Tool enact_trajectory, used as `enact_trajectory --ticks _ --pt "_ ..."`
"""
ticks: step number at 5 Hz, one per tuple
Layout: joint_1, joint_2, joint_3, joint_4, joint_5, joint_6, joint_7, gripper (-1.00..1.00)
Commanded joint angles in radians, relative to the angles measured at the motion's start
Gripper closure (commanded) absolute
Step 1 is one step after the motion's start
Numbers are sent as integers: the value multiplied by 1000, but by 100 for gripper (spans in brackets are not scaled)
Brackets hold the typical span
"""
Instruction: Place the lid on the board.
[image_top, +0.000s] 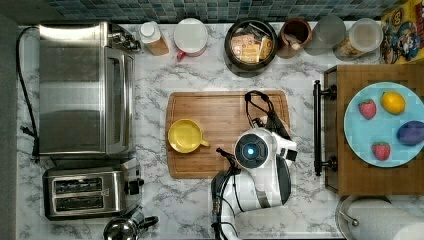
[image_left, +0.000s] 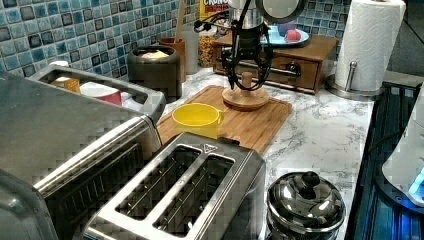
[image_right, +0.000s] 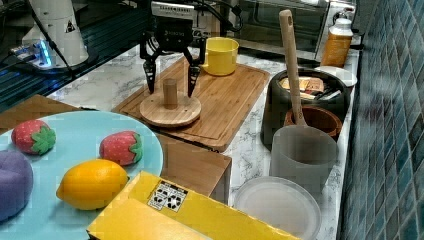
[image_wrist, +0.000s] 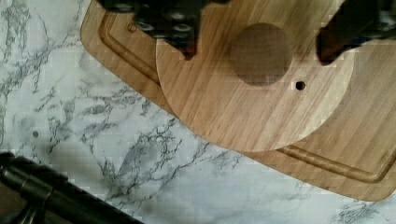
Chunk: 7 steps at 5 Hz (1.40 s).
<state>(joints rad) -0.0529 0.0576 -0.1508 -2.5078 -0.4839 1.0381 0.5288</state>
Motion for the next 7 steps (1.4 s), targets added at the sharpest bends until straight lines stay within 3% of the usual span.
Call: enact_trajectory --ticks 1,2,7 --pt "-32 -84 94 119 165 -118 -130 -100" --pt "-49 -116 127 111 229 -130 -175 -100" --pt "-34 -131 151 106 247 -157 -185 -100"
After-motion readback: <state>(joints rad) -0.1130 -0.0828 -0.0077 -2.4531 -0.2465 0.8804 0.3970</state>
